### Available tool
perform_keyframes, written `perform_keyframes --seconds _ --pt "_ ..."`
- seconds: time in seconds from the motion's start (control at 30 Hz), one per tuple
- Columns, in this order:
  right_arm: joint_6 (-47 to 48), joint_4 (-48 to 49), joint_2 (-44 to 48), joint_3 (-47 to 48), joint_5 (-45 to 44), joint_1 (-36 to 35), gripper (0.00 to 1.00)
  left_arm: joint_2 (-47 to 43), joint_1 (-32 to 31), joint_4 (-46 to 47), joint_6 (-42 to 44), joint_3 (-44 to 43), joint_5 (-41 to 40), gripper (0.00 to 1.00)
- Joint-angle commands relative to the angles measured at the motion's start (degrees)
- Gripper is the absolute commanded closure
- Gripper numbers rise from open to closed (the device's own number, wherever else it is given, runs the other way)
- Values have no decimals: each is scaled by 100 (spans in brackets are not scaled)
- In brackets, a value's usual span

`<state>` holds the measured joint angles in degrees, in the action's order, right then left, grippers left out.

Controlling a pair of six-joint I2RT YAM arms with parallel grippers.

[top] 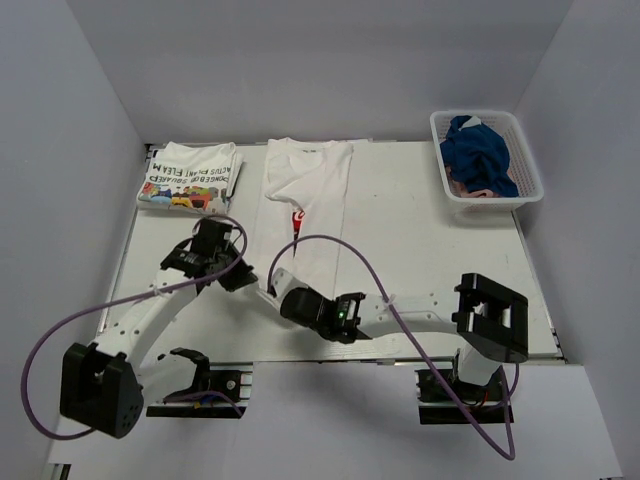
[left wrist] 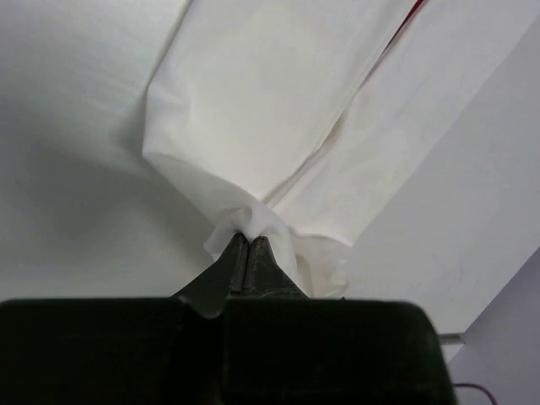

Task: Fold and stack the t-shirts

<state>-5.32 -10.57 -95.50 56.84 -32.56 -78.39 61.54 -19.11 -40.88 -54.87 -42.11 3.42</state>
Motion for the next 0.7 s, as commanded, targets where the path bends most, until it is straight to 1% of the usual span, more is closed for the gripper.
perform_keyframes --seconds 0.0,0.03,0.1,0.13,0.2,0.23,0.3,0.37,0.5,0.67 --pt "110 46 -12 450 -857 455 100 637 48 352 108 -595 -385 100" --pt "154 63 -21 512 -936 621 100 797 48 405 108 -875 -386 100" --pt "372 256 -38 626 -972 807 100 1104 101 458 169 -1105 -465 100" --pt "418 309 -73 722 -989 1077 100 1254 101 458 170 -1394 -535 100" --pt "479 441 -144 881 -972 1220 100 1693 101 458 223 -1685 -667 100" --pt "714 485 -257 1003 -955 1421 100 1817 101 458 223 -1956 -667 100" --pt "918 600 -380 1214 -946 1606 100 2167 101 511 283 -2213 -808 100" --pt "1033 704 -521 1303 -796 1782 100 2379 101 564 284 -2556 -939 100" --pt "1165 732 -838 1795 -499 2222 100 2924 154 564 337 -3249 -1176 100" --pt "1350 705 -1241 2304 -287 2644 100 3723 206 616 460 -3847 -1177 100"
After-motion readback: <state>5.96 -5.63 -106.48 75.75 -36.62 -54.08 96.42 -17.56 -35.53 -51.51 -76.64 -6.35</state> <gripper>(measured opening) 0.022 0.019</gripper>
